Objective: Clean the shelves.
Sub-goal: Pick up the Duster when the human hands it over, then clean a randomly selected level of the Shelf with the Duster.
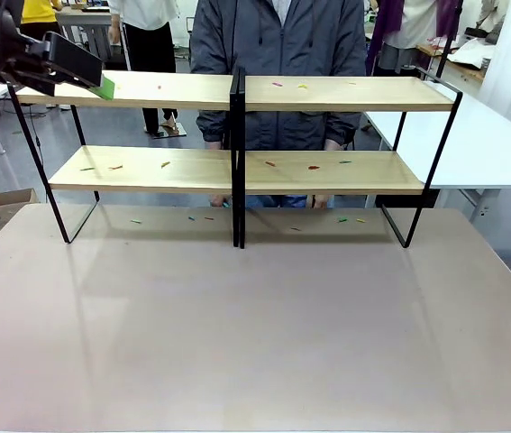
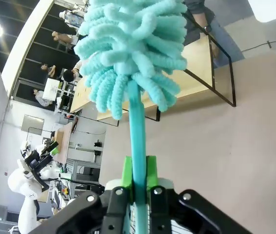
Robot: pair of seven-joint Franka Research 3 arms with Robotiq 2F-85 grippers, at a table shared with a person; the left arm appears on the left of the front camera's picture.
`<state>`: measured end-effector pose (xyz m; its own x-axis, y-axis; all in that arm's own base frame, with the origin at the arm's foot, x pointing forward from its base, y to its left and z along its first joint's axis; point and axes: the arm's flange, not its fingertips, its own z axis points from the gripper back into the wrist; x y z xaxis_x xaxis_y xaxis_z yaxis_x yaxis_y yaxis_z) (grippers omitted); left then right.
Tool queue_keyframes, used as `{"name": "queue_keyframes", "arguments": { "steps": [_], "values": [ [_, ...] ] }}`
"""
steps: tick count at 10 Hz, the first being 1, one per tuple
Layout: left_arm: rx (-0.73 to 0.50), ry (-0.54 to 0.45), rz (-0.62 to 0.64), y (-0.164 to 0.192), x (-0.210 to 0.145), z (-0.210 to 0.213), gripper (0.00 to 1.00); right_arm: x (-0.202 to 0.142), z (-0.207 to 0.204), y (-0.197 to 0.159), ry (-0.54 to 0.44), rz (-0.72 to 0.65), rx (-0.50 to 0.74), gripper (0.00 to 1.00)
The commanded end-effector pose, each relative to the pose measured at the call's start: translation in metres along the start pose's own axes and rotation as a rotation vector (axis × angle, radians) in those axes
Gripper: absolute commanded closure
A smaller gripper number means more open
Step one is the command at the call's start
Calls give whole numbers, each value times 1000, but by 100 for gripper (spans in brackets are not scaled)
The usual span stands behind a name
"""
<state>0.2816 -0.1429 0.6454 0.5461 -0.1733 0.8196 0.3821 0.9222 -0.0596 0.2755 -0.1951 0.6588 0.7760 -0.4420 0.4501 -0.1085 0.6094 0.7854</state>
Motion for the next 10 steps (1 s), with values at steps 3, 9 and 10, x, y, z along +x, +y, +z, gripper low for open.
{"name": "queue_keyframes", "arguments": {
  "steps": [3, 9, 10],
  "values": [
    [-5, -10, 2, 1, 0, 0, 0, 2, 4, 2, 2, -12, 13, 100],
    [-5, -10, 2, 1, 0, 0, 0, -42, -14, 18, 194, 216, -104, 88],
    [-5, -10, 2, 1, 0, 0, 0, -101, -48, 23, 474, 365, -259, 88]
  ]
}}
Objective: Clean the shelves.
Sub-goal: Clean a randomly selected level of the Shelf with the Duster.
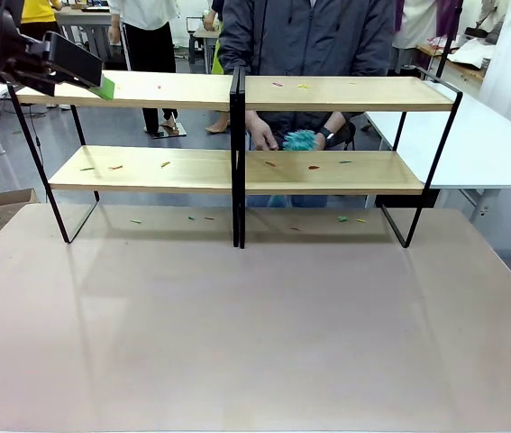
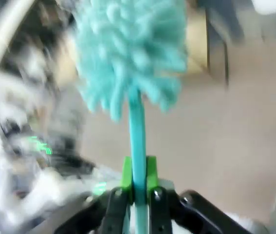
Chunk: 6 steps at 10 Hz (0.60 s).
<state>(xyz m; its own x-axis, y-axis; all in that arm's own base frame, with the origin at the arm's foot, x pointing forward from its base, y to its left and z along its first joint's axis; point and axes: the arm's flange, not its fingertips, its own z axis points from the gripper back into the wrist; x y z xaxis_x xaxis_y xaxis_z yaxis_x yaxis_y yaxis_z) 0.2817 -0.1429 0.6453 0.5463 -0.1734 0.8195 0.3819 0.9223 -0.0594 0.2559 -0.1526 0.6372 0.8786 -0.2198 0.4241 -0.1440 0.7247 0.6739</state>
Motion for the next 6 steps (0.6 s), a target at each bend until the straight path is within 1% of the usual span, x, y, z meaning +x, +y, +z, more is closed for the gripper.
{"name": "queue_keyframes", "arguments": {
  "steps": [1, 2, 3, 4, 5, 6],
  "values": [
    [-5, -10, 2, 1, 0, 0, 0, -88, -59, 24, 516, 348, -227, 88],
    [-5, -10, 2, 1, 0, 0, 0, -115, -75, 27, 681, 420, -304, 88],
    [-5, -10, 2, 1, 0, 0, 0, -131, -87, 34, 734, 484, -350, 88],
    [-5, -10, 2, 1, 0, 0, 0, -135, -105, 43, 678, 531, -307, 88],
    [-5, -10, 2, 1, 0, 0, 0, -139, -125, 49, 649, 554, -251, 88],
    [-5, -10, 2, 1, 0, 0, 0, -140, -126, 47, 587, 550, -238, 88]
  ]
}}
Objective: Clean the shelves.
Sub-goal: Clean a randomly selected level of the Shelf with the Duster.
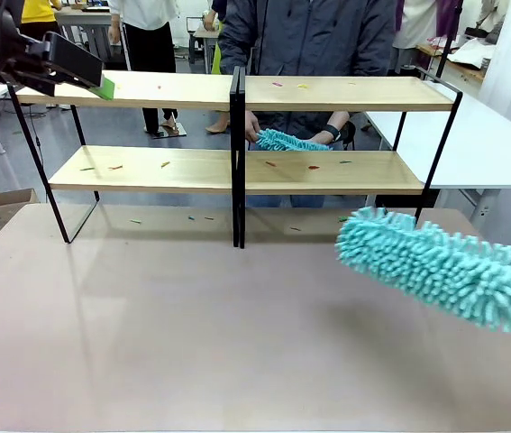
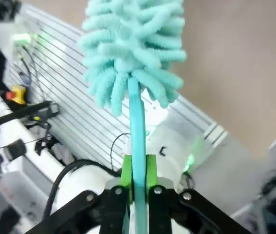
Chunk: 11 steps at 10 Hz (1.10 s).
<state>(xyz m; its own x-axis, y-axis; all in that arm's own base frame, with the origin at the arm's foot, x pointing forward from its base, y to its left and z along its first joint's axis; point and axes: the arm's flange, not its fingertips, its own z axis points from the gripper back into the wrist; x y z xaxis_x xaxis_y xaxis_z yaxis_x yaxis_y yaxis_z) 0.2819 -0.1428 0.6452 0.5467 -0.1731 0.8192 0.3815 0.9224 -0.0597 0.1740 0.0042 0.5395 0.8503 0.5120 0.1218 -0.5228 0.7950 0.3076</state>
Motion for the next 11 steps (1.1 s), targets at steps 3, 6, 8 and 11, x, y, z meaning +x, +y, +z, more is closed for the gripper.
{"name": "queue_keyframes", "arguments": {
  "steps": [3, 6, 8, 11],
  "values": [
    [-5, -11, 2, 1, 0, 0, 0, 4, -3, 10, 50, 33, -68, 88],
    [-5, -11, 2, 1, 0, 0, 0, 89, -58, 23, 163, 50, -96, 88],
    [-5, -11, 2, 1, 0, 0, 0, 146, -102, 20, 91, -58, -131, 88],
    [-5, -11, 2, 1, 0, 0, 0, 168, -135, 6, 36, -100, -18, 88]
  ]
}}
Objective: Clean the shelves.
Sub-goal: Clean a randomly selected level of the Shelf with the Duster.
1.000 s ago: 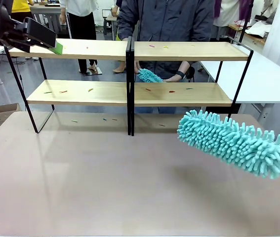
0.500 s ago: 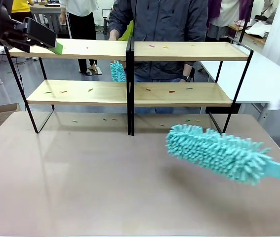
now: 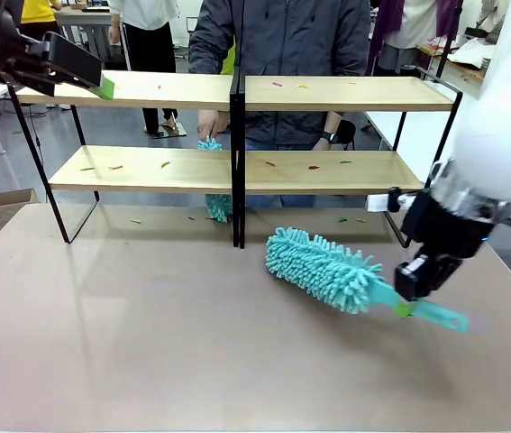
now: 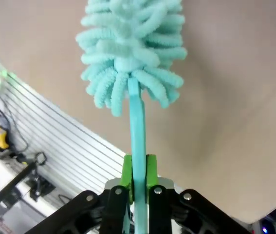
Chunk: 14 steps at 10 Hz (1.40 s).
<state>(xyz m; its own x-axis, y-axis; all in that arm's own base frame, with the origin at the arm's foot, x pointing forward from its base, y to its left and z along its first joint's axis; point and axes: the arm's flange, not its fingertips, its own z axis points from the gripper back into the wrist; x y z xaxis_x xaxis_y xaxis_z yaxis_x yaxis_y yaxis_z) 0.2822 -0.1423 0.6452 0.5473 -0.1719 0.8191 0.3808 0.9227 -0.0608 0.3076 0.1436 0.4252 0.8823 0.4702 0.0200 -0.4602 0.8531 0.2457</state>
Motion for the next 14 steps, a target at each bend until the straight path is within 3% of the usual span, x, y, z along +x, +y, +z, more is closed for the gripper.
{"name": "queue_keyframes", "arguments": {
  "steps": [1, 2, 4, 6, 8, 10, 11, 14],
  "values": [
    [-5, -11, 1, 1, 0, 0, 0, -12, 13, 6, 13, 26, -33, 88],
    [-5, -11, 1, 1, 0, 0, 0, 0, 0, 0, 0, 0, 0, 88],
    [-5, -11, 1, 1, 0, 0, 0, -81, 52, -51, -101, 4, 126, 88],
    [-5, -11, 1, 1, 0, 0, 0, -154, 70, -67, -74, -6, 199, 88],
    [-5, -11, 1, 1, 0, 0, 0, -203, 73, -71, -7, 25, 250, 88],
    [-5, -11, 1, 1, 0, 0, 0, -195, 67, -68, -16, 35, 231, 88],
    [-5, -11, 1, 1, 0, 0, 0, -168, 62, -56, -68, 17, 182, 88],
    [-5, -11, 1, 1, 0, 0, 0, -58, 23, -18, -14, 37, 98, 88]
  ]
}}
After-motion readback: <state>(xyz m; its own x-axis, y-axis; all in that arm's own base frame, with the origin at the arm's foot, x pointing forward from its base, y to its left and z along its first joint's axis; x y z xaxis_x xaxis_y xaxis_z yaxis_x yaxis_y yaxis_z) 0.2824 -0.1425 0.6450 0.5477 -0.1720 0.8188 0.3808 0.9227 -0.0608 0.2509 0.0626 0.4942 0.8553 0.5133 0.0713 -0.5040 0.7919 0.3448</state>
